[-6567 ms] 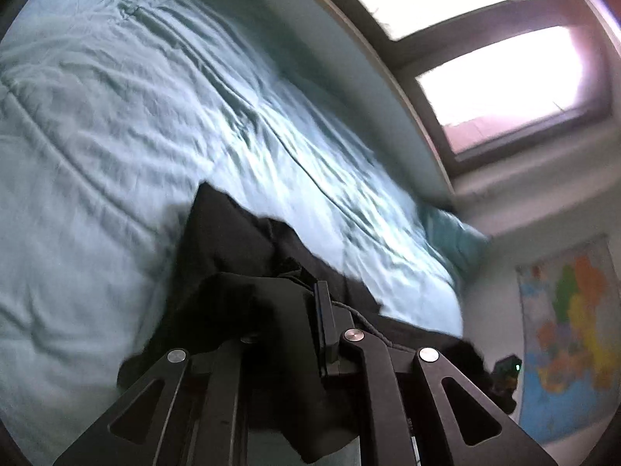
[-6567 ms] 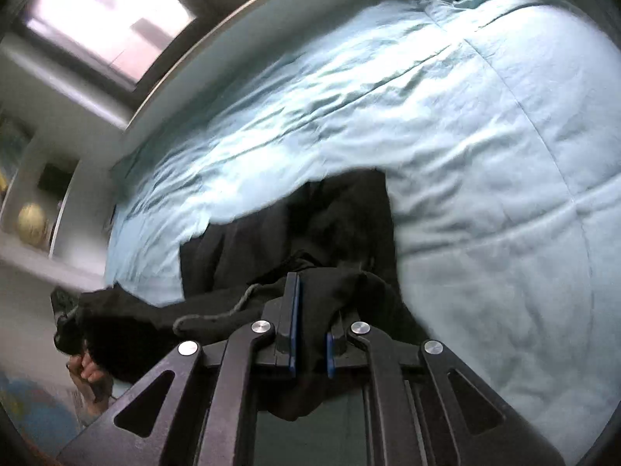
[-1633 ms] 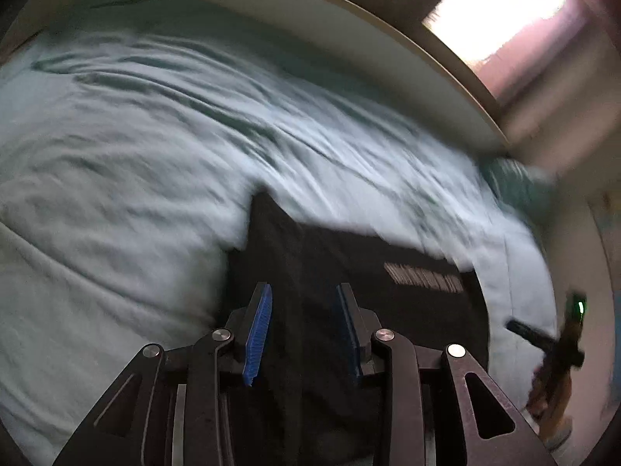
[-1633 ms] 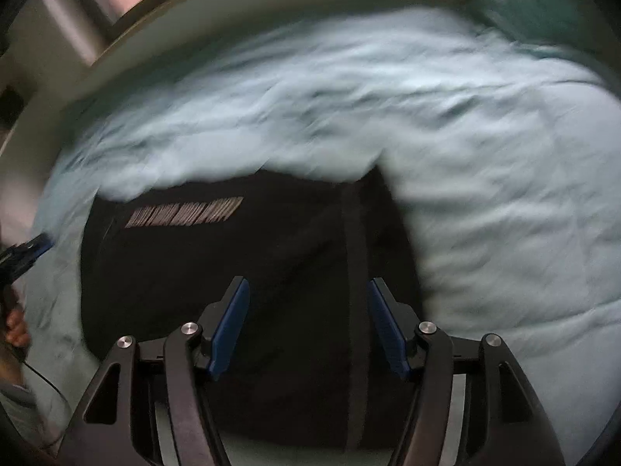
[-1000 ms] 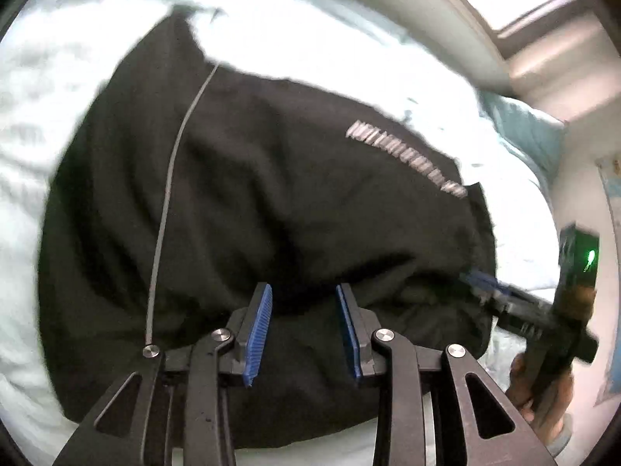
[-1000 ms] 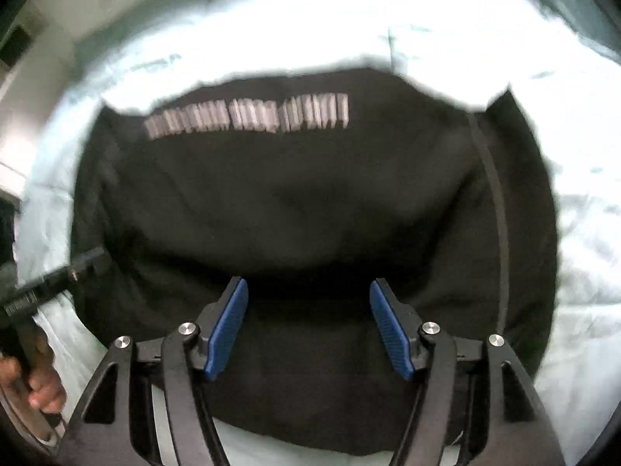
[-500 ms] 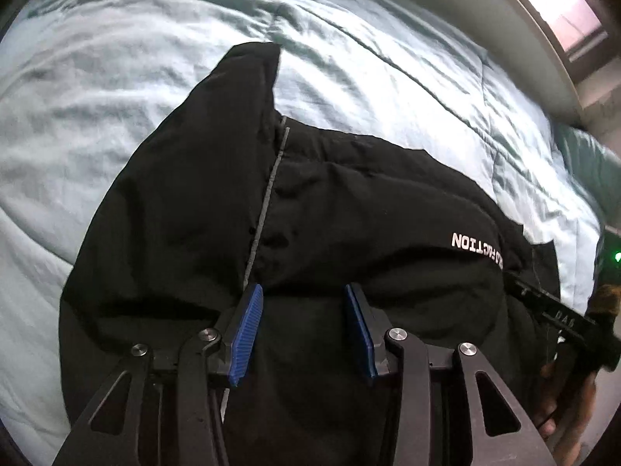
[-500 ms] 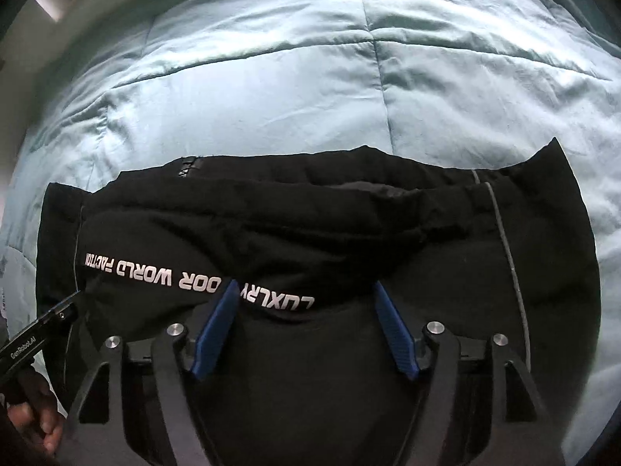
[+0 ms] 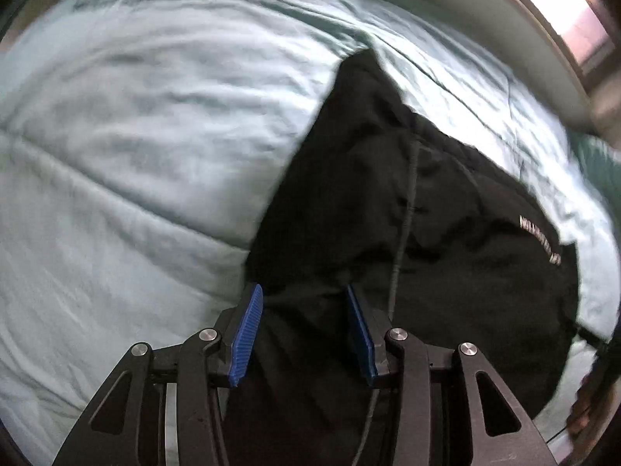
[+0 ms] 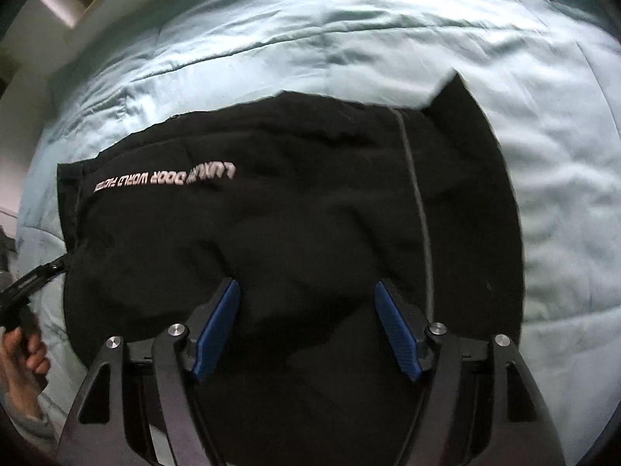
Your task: Fold large clothes
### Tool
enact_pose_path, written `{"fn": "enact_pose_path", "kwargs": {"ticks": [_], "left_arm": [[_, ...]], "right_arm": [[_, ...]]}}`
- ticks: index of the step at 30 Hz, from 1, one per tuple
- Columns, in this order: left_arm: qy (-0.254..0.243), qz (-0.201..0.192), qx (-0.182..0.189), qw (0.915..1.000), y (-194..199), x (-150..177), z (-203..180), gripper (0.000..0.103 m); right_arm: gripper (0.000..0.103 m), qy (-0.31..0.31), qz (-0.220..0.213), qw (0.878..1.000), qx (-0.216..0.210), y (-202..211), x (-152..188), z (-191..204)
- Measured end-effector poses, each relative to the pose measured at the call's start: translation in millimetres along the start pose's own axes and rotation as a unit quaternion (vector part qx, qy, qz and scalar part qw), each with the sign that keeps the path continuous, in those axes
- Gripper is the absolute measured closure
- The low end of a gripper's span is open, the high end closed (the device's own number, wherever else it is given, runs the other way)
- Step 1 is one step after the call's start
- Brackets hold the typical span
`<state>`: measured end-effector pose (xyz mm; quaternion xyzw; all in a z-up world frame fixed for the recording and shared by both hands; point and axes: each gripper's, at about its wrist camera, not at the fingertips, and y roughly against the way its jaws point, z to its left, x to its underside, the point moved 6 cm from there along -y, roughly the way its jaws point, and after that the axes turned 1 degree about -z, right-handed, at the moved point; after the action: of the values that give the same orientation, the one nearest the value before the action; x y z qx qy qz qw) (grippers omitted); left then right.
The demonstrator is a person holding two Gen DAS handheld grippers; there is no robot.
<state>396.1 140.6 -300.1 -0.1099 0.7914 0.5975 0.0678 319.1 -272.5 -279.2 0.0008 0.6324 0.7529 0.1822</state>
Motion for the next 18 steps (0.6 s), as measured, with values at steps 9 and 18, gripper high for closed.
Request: {"fn": "enact_pose_path", "kwargs": {"ticks": [9,18], "left_arm": [[-0.013,-0.024,0.057,0.998,47,-2,5,0.057],[0.029,0.004,0.074,0.9968,35,-4,20,0.034]], "right_arm": [[0.029,-0.019,-0.039,0.999,0.022,56,17,-43],[0.028,-0.066,-0.027,0.997,0.028,52,27,-80]]}}
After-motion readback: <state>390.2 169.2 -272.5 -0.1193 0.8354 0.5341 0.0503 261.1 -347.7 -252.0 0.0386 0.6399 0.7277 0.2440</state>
